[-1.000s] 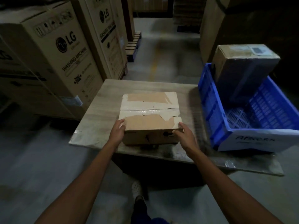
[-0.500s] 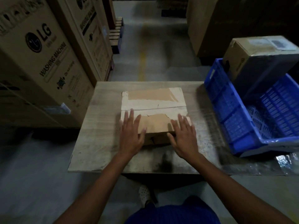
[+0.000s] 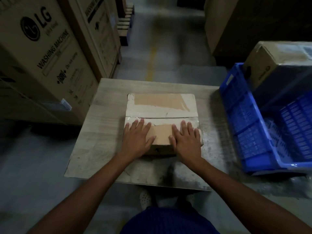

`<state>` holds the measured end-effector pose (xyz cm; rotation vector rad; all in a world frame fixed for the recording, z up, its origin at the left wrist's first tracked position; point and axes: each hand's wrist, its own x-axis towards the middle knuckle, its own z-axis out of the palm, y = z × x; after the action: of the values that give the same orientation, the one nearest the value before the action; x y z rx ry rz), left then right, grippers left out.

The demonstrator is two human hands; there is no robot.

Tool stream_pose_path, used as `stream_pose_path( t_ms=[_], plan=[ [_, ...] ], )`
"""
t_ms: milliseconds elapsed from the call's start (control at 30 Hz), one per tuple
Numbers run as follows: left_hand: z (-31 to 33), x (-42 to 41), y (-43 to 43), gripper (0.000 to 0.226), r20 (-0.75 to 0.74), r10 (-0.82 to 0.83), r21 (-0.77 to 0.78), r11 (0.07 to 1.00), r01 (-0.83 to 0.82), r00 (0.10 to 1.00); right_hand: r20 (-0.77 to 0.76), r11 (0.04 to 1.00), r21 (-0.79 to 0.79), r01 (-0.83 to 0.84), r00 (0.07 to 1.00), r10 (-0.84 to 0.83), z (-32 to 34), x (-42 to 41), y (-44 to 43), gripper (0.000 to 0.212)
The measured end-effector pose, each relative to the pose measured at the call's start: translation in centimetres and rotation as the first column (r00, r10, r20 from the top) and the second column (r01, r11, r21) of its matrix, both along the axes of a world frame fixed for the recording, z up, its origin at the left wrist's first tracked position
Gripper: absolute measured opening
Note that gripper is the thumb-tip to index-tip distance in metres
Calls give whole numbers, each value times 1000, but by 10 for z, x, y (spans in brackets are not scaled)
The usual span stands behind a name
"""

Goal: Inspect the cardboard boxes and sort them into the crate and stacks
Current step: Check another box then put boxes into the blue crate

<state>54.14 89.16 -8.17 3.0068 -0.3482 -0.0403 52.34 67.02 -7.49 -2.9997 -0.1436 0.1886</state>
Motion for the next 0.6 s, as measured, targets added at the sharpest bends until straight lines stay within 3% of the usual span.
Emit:
stream_pose_path(
  t_ms=[133, 333, 500, 600],
  plan=[
    [12, 27, 3, 69, 37, -26, -20, 999, 27, 999, -11, 997, -45, -67, 998, 66, 20, 17, -10, 67],
    [0, 29, -8, 89, -172, 18, 15, 1000, -15, 985, -84, 969, -1, -247, 966, 246, 4, 26, -1, 79],
    [-3, 35, -2, 95, -184, -7, 4, 1000, 8, 983, -64, 977, 6, -214, 975, 214, 5, 30, -10, 84],
    [0, 35, 0, 89, -178, -12, 7, 1000, 13, 984, -117, 956, -25, -292, 951, 288, 16, 38, -13, 82]
  ],
)
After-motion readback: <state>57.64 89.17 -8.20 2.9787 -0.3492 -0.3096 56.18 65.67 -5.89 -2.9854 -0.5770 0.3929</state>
